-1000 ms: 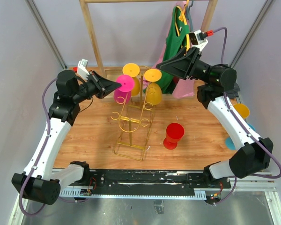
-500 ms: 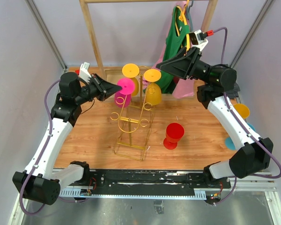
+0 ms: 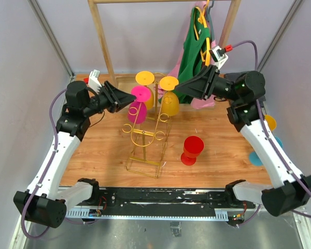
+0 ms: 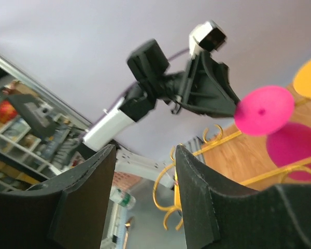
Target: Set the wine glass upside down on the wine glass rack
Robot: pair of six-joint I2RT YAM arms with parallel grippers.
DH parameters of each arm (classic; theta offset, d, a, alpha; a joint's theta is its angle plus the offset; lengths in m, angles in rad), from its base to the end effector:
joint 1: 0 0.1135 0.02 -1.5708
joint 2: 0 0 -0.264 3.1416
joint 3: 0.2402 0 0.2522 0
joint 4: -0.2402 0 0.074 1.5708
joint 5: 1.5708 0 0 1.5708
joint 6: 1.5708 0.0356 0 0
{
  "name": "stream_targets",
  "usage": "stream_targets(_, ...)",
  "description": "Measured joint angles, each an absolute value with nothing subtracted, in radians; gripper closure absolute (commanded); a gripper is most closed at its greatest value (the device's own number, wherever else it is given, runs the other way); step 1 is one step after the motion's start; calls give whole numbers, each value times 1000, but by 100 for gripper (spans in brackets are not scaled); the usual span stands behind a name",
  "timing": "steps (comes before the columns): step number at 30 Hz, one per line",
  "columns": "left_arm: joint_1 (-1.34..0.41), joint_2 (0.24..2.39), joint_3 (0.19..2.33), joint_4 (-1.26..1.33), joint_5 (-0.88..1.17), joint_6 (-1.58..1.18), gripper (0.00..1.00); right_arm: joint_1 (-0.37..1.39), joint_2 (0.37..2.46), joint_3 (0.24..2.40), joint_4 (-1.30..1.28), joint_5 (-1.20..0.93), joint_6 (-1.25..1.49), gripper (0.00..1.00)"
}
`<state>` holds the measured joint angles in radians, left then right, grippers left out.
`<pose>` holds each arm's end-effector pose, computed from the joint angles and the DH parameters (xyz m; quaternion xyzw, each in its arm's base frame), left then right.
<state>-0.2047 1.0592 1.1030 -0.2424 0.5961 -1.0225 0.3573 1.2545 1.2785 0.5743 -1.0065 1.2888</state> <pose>0.2253 -0.0672 0.3940 -0.1234 0.7526 -0.5345 0.3643 0.2314 0.1185 0.4827 -0.1971 0.5573 0.7211 0.3614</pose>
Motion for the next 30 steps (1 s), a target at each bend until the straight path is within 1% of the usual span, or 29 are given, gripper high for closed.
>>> stream_targets(4, -205, 1052, 1103, -254, 596, -1011, 55, 357, 1143, 1292, 204, -993, 1007, 48)
stream_targets(7, -205, 1046, 1110, -281, 595, -997, 49, 357, 1084, 1305, -15, -966, 849, 48)
stream_targets(12, -205, 1038, 1148, -325, 585, -969, 47, 357, 1024, 1320, -374, -881, 629, 48)
stream_targets(17, -205, 1016, 1195, -363, 566, -941, 46, 357, 994, 1320, -662, -751, 467, 50)
stream_targets(23, -205, 1003, 1283, -434, 514, -886, 46, 357, 981, 1303, -905, -583, 335, 51)
stream_targets(30, -205, 973, 1328, -473, 453, -845, 46, 362, 978, 1205, -1021, -434, 273, 52)
